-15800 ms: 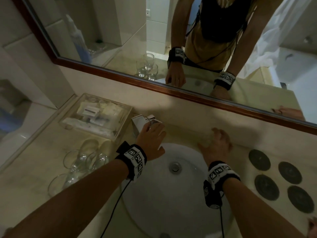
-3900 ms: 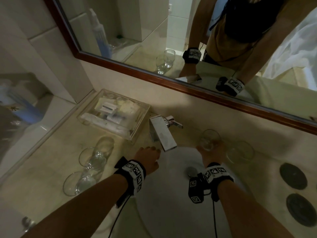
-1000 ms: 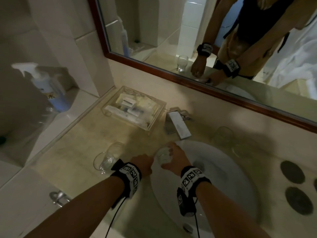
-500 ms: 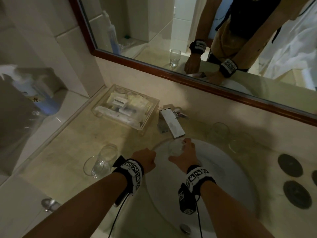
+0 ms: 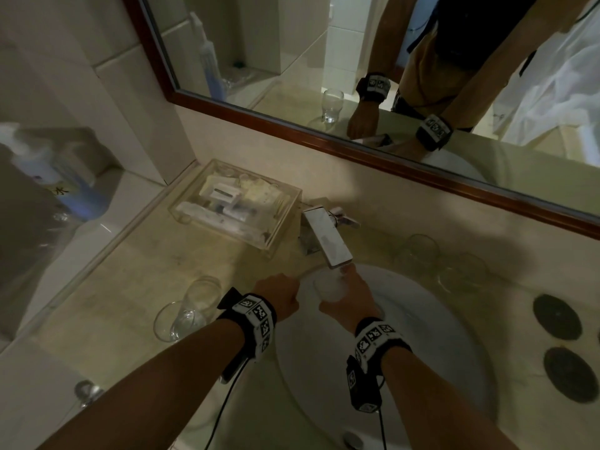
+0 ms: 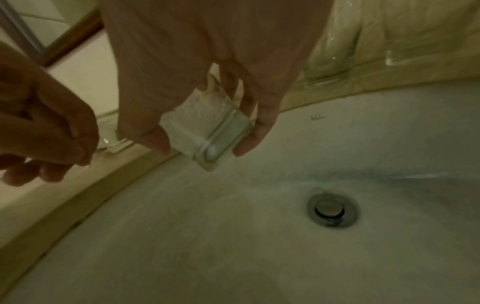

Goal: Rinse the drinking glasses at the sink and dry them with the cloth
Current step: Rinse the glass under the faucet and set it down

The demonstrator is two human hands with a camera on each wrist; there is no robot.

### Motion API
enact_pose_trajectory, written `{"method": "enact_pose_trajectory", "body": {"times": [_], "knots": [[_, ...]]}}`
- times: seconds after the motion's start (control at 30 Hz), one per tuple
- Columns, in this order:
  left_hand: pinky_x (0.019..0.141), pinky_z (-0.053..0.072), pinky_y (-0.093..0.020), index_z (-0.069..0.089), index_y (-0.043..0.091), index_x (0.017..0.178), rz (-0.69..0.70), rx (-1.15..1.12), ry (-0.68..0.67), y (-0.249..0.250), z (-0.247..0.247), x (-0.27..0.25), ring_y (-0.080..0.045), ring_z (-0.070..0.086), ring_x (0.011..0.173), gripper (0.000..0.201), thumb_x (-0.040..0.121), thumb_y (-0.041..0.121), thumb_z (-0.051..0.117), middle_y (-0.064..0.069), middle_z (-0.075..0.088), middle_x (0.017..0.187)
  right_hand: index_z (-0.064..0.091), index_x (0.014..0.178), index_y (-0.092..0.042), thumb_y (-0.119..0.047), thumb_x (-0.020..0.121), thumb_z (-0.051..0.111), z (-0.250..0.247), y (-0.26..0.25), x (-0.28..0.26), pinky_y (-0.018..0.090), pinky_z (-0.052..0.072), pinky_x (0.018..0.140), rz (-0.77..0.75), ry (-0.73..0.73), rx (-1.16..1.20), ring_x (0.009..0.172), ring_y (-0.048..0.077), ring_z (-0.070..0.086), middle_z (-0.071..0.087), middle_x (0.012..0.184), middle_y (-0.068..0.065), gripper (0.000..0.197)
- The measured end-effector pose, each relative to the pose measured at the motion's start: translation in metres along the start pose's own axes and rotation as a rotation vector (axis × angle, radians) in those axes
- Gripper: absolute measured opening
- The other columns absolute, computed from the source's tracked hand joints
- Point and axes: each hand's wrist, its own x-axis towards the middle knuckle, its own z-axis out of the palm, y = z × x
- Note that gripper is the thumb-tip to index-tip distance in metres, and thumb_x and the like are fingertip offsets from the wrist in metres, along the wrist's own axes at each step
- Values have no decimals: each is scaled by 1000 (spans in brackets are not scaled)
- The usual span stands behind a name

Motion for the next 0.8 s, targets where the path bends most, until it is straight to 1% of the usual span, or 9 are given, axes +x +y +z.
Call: {"method": "enact_pose_trajectory", "body": {"times": [0.1,0.17,0.3,0.43,0.53,0.6,0.67,0.73,0.8], "knots": [[71,41,-31,56,7,103,0,-8,13,0,-2,1,-32,59,96,23,92,26,49,-14,60,109,31,137,-26,-36,62,78,-5,-1,0,42,46,94,-15,2,-143,115,24,42,47,121,0,89],[73,43,-32,55,7,104,-8,-1,4,0,-4,1,-32,59,97,23,92,26,48,-14,59,109,32,136,-25,-35,61,79,-7,-2,-1,42,46,93,-29,16,-141,114,24,42,47,121,0,90],[73,44,-33,55,6,103,-18,7,3,2,-6,1,-33,59,96,22,92,24,48,-15,59,109,37,129,-25,-29,56,80,-9,-1,0,44,49,89,-46,27,-62,111,23,46,48,119,-2,86],[72,42,-32,55,5,102,-14,-1,4,2,-6,0,-32,59,96,22,92,23,49,-16,59,108,35,126,-27,-19,59,82,-7,1,-1,46,55,83,-15,7,99,106,22,54,49,119,-3,82],[71,38,-30,55,6,104,-15,-7,12,0,-4,-2,-31,58,99,23,92,24,49,-14,59,110,35,130,-26,-21,63,84,-1,3,-3,38,53,86,3,-12,132,106,19,55,51,116,-4,83],[71,38,-30,55,7,105,-21,-7,17,0,-4,-3,-32,58,99,23,92,24,48,-14,59,111,36,131,-24,-20,65,84,4,5,-5,31,51,82,3,-6,153,104,18,55,52,115,-4,82],[71,39,-31,56,7,103,-20,0,22,-1,-4,-4,-32,59,97,22,92,24,48,-14,59,109,38,128,-20,-19,66,85,6,6,-6,24,47,75,17,74,188,99,17,54,51,113,-3,78],[71,39,-31,56,7,103,-20,4,21,-1,-4,-4,-32,58,97,23,91,25,49,-14,58,109,38,127,-18,-16,67,85,6,6,-7,23,45,72,28,95,202,97,17,54,50,110,-4,77],[71,39,-31,55,7,104,-19,-1,20,-1,-3,-5,-32,58,97,23,92,26,48,-14,59,109,36,130,-20,-17,66,85,7,6,-9,20,43,72,20,35,172,97,15,53,50,111,-4,80]]}}
